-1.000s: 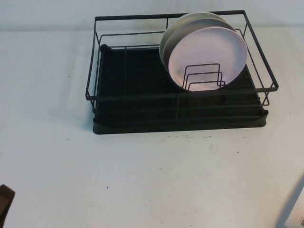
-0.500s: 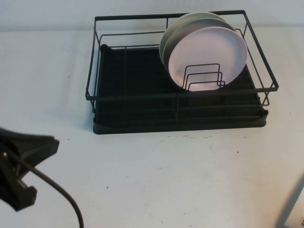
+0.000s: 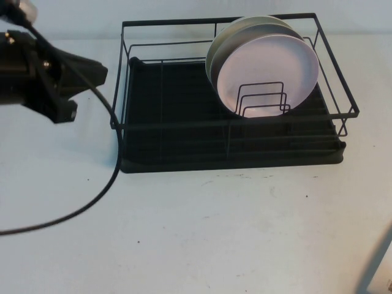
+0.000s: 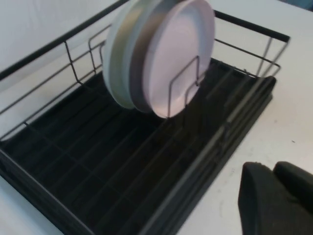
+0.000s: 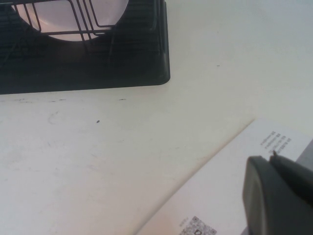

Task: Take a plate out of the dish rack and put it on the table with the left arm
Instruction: Grasp the plate from the shelf

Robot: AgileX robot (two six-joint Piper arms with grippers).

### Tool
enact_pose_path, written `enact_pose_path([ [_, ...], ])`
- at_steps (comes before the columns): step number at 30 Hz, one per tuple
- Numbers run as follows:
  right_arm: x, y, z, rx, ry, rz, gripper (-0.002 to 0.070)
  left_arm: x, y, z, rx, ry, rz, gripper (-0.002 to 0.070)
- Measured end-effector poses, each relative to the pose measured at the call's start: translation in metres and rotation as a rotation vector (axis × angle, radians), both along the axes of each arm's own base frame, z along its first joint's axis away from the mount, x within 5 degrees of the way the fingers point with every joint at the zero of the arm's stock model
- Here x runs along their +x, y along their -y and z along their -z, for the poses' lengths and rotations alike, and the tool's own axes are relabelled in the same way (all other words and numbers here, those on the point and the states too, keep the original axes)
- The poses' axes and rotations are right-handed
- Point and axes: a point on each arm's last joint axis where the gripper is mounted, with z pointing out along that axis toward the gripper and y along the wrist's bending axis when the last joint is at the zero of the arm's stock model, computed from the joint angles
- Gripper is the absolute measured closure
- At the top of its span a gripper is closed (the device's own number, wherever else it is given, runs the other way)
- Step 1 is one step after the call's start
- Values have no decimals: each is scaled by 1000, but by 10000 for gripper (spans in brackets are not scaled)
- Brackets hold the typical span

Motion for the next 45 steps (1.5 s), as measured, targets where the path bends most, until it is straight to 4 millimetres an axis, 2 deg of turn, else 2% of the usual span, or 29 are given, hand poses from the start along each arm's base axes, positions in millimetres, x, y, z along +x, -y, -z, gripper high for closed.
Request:
enact_pose_path([
  [3, 0, 0, 0, 0, 0, 0, 694, 25, 5, 0, 5, -12, 22, 557],
  [8, 0, 0, 0, 0, 0, 0, 694, 52, 35, 2, 28, 8, 125, 284],
  [11, 0, 0, 0, 0, 0, 0, 694, 63, 62, 6, 57, 61, 193, 225],
  [17, 0, 0, 0, 0, 0, 0, 694, 92, 106, 32, 103, 121, 221, 206],
  [22, 0, 0, 0, 0, 0, 0, 694, 117, 134, 55, 132, 135, 237, 204],
  [26, 0, 0, 0, 0, 0, 0, 694, 137, 151, 67, 106, 129, 235, 203],
  [35, 0, 0, 0, 0, 0, 0, 694, 176, 174, 86, 8, 114, 200, 202],
  [45, 0, 0, 0, 0, 0, 0, 694, 197, 183, 101, -28, 117, 179, 202],
])
